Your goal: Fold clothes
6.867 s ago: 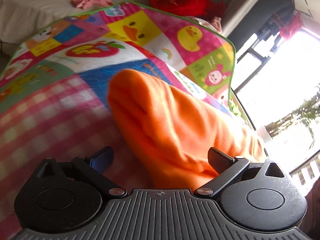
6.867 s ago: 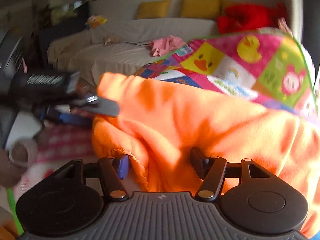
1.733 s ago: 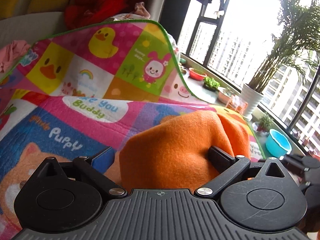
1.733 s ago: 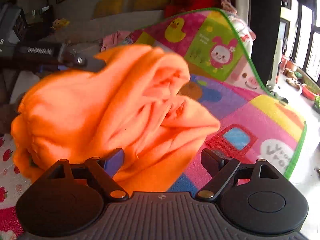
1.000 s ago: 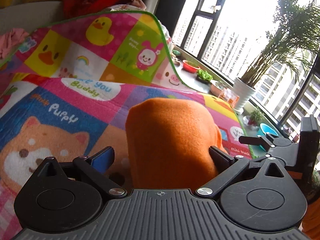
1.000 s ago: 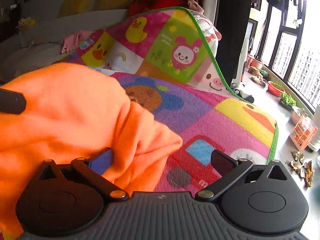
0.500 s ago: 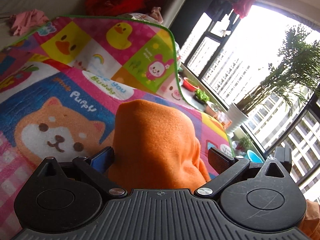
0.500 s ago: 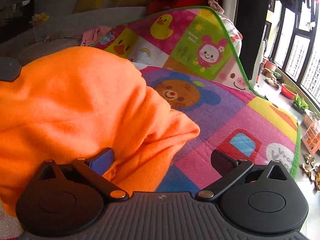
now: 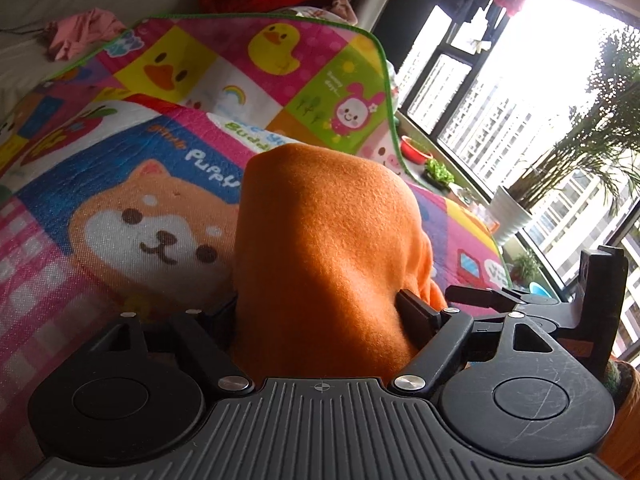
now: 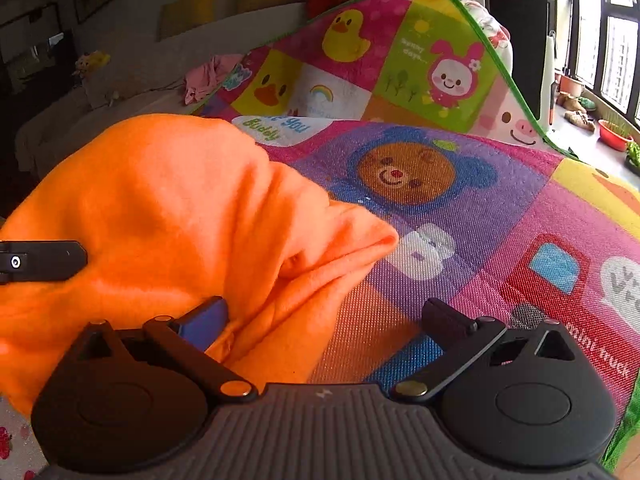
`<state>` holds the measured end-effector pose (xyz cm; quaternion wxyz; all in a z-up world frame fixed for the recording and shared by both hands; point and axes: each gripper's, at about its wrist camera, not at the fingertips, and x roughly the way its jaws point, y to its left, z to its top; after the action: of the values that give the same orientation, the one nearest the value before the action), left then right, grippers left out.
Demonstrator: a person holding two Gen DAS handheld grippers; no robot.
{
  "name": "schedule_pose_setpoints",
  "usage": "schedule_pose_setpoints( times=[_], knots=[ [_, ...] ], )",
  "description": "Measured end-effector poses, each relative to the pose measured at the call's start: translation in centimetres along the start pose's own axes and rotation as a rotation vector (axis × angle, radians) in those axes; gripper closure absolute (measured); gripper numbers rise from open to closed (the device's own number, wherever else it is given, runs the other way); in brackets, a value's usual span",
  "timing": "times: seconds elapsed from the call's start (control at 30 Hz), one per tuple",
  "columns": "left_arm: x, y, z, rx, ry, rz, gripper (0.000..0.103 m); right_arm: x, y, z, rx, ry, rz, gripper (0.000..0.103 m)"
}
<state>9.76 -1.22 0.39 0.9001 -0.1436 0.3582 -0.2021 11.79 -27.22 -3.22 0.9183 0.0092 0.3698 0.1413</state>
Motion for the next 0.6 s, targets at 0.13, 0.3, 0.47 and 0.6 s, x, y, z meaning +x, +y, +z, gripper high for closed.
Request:
schedule_pose_setpoints(
  times=[0.13,0.3,0.47,0.6],
  knots=[
    [0.5,-0.4,-0.3,0.014,0.009,0.006,0.016,0.1,0.0,0.2,0.016,0.006,-0.009,0.0],
    [0.7,-0.3,-0.3,0.012,0.015,0.002,0.015,0.1,0.0,0.2,0.016,0.015,-0.01,0.0],
    [-0.2,0.2,-0.1,-0.016,0.0,-0.017,0.016,-2.7,-0.2,-0.2,0.047,-0.064,0.027,0.0],
    [-1.1,0.8,0.0,-0.041,-0.016,-0.025,0.017,-6.6,0.7,0.3,-0.026,-0.223,0.023,0.0]
  ],
)
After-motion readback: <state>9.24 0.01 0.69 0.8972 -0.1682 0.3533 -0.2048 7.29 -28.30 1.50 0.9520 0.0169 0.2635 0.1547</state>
